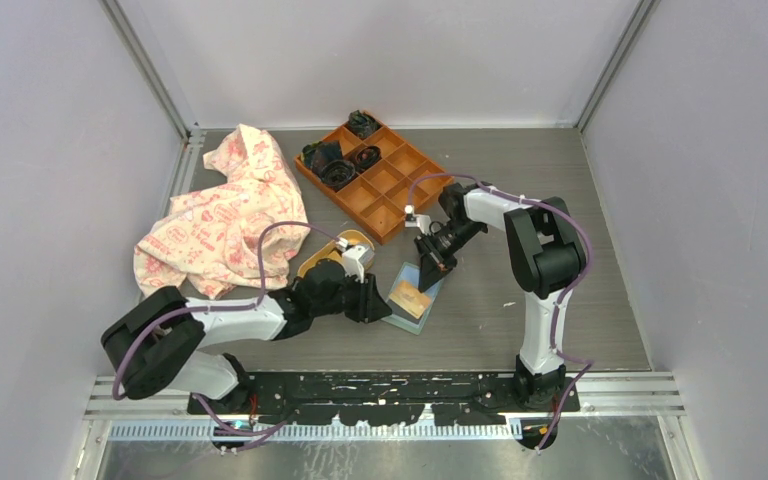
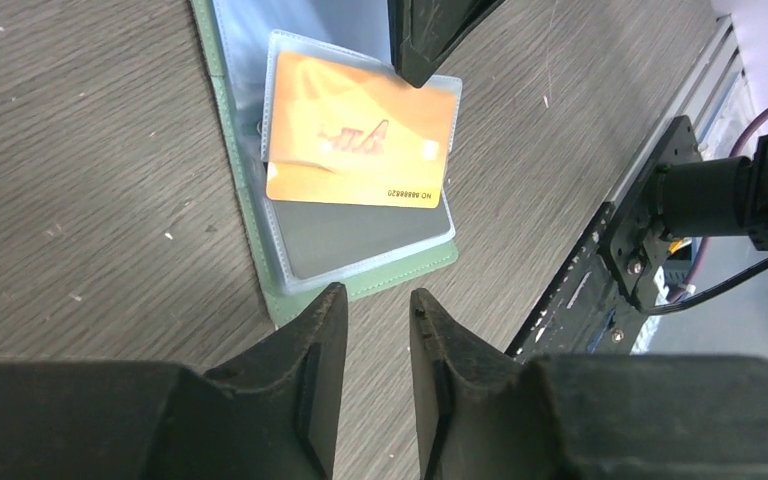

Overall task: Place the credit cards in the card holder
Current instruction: Turn over the card slot in the card holder.

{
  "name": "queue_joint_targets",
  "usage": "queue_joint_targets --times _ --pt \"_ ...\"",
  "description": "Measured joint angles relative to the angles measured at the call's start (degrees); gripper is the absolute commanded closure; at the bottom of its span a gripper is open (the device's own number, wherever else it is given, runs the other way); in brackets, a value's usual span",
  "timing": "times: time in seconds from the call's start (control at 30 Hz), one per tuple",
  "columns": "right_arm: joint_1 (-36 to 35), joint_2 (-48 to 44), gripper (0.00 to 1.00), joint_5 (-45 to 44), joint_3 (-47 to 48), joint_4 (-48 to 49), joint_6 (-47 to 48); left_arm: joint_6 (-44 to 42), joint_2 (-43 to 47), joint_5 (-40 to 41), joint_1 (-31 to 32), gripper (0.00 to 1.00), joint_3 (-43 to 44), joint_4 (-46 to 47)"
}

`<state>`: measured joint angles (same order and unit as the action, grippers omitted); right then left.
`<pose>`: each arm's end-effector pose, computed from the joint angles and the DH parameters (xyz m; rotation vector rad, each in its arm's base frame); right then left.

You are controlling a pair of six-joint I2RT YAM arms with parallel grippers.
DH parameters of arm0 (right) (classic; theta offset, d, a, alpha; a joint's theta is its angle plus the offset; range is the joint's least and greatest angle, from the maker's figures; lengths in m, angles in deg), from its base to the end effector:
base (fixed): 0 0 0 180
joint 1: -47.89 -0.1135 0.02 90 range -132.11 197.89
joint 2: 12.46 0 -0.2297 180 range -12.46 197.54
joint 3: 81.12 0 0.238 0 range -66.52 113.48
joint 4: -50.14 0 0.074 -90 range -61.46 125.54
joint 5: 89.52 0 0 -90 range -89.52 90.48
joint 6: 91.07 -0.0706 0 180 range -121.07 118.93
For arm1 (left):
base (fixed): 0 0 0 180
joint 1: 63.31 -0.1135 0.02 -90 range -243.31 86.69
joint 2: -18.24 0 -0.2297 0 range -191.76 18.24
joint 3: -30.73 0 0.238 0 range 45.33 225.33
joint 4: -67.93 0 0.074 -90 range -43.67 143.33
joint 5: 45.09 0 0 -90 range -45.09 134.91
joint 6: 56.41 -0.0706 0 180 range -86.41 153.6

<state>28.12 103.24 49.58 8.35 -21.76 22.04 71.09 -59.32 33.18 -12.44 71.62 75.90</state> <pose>0.2794 0.1571 0.0963 0.9252 -2.6009 -1.2655 0.1700 -0.2317 0.1269 0.4013 2.2375 -1.1043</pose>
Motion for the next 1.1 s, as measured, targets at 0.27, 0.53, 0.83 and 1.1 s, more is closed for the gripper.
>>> queue_joint_targets --times 0.27,0.53,0.83,1.1 --pt "1.6 -0.7 0.99 -0.1 0.0 1.0 -1.1 1.2 -11.2 -3.6 0.0 0.81 5.4 4.0" --pt "3.5 -0.9 0.86 -4.0 -0.1 4.4 -3.5 2.6 -17.0 -4.6 0.0 0.78 8.7 5.3" --pt "4.3 -1.9 0.66 -5.4 -0.5 5.8 -4.1 3.3 -21.8 -5.1 -1.6 0.78 13.3 5.4" --pt "4.3 -1.9 0.61 -7.1 -0.6 6.5 -4.9 4.7 -23.1 -6.3 -2.4 0.79 14.6 5.0"
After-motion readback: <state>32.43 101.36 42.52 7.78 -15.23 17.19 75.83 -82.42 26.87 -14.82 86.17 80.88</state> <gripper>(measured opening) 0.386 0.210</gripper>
